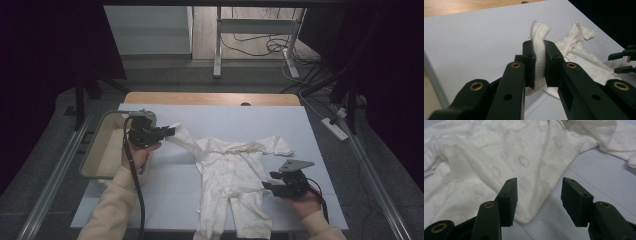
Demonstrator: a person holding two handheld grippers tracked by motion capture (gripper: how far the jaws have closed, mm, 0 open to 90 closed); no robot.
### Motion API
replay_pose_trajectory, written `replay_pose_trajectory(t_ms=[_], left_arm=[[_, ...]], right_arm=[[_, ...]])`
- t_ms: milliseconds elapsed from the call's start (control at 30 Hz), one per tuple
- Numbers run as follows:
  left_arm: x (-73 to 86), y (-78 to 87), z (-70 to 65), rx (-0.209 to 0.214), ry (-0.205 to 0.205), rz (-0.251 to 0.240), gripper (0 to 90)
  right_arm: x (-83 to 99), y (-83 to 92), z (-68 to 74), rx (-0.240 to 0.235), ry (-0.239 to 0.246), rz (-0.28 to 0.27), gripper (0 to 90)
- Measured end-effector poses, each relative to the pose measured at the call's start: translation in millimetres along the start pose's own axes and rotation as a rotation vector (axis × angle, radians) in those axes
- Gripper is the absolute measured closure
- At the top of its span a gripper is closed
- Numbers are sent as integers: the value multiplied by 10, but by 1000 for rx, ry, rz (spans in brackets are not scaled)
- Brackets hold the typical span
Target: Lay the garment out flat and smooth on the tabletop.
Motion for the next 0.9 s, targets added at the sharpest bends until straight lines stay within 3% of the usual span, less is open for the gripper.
replay_pose_trajectory(t_ms=[300,633,800,900], left_arm=[[19,79,128,-15,36,-20,785],[62,93,209,-31,59,-8,768],[61,138,241,-89,78,-23,607],[49,165,213,-106,68,-33,510]], right_arm=[[1,-2,-2,1,0,2,473],[1,3,-7,3,0,1,472],[1,6,-8,2,1,0,472],[0,7,-6,2,2,-1,472]])
Point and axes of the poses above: each handheld gripper's, and its own axes: y roughly backward along the jaws, x roughly out of its underside, z roughly to its left, the point moved 8 cm from there along -y, roughly forward along the jaws, and after that the axes turned 9 degrees about z, right-handed, at the moved point
